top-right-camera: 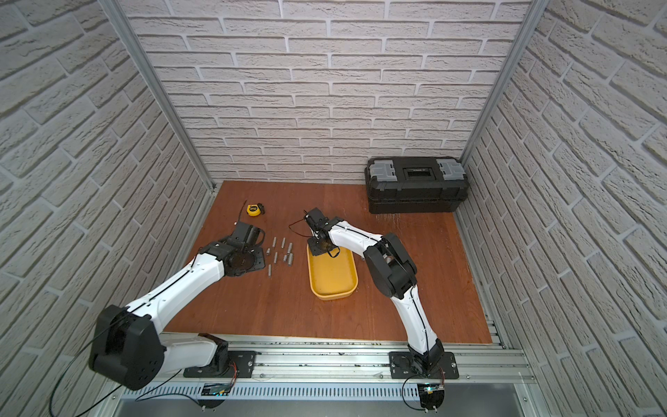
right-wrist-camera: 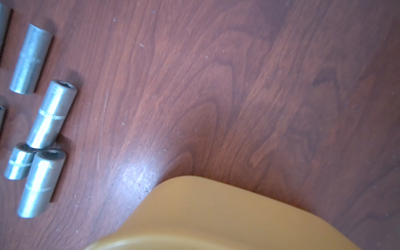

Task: Take out the socket from the storage box
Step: Pick up the socket head from the storage box, then place the socket head at the center of the board.

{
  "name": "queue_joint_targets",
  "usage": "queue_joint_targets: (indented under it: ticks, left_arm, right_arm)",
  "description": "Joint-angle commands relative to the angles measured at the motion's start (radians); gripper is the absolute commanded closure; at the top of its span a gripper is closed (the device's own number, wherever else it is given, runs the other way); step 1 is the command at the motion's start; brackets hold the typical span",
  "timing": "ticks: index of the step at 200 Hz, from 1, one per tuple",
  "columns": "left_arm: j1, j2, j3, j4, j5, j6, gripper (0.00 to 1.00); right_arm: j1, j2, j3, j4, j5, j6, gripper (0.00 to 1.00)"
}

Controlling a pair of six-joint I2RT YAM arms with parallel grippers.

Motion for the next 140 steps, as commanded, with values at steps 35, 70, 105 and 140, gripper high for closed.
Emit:
queue_joint_targets:
  ticks: [35, 70, 105, 140]
  left_arm:
    - [0.006, -0.024, -0.002, -0.011, -0.006, -0.003, 0.6]
    - [0.001, -0.024, 0.009, -0.006, 0.003, 0.004, 0.59]
    - [-0.017, -0.012, 0.028, -0.001, 0.008, 0.011, 0.59]
    - [-0.043, 0.038, 0.072, 0.012, 0.016, 0.022, 0.59]
  right_arm:
    - [-0.006, -0.211, -0.071, -0.016, 0.01, -0.006, 0.83]
    - [-0.047, -0.364, -0.157, -0.015, 0.004, 0.009, 0.83]
    - [-0.115, -0.544, -0.353, 0.008, 0.013, 0.035, 0.83]
    - [-0.21, -0.689, -0.539, 0.001, 0.021, 0.057, 0.84]
